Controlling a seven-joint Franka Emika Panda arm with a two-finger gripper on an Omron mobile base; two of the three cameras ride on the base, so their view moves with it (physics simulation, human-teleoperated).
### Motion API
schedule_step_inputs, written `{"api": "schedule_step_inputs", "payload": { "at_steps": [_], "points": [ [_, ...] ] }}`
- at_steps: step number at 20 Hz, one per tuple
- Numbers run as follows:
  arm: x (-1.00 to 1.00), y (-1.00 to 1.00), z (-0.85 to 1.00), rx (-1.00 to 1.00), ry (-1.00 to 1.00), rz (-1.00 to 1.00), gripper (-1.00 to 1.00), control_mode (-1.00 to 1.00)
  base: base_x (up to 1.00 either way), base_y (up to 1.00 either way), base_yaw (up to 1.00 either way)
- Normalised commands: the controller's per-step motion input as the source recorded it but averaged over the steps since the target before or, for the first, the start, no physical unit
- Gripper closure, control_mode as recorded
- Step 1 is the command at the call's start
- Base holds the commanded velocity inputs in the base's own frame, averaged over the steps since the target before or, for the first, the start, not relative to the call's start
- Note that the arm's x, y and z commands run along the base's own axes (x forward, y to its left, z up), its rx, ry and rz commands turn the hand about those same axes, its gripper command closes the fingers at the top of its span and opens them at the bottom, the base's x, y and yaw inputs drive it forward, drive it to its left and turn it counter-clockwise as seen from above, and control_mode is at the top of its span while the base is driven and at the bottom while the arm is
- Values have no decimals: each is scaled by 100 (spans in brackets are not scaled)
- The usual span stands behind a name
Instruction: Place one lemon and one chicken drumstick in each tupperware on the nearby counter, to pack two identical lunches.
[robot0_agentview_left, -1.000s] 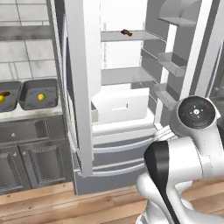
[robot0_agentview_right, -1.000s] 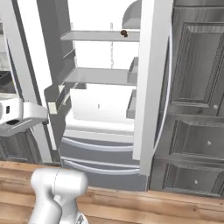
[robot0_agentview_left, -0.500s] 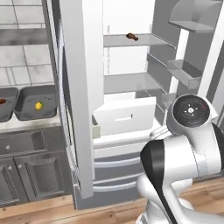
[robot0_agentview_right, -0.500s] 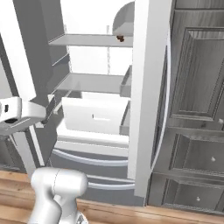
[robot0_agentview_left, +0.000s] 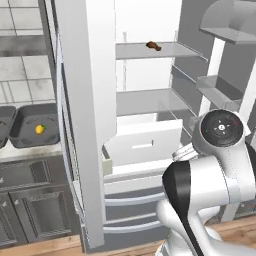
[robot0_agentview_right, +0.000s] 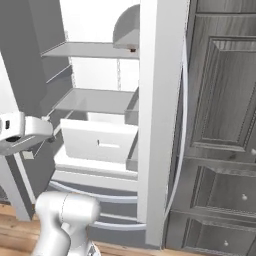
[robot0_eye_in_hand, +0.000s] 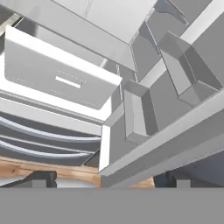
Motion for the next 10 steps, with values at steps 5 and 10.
{"api": "schedule_step_inputs", "payload": {
  "at_steps": [5, 10],
  "points": [
    [0, 0, 0, 0, 0, 0, -100, 100, 62, -13, 3],
    [0, 0, 0, 0, 0, 0, -100, 100, 26, -29, 3]
  ]
}}
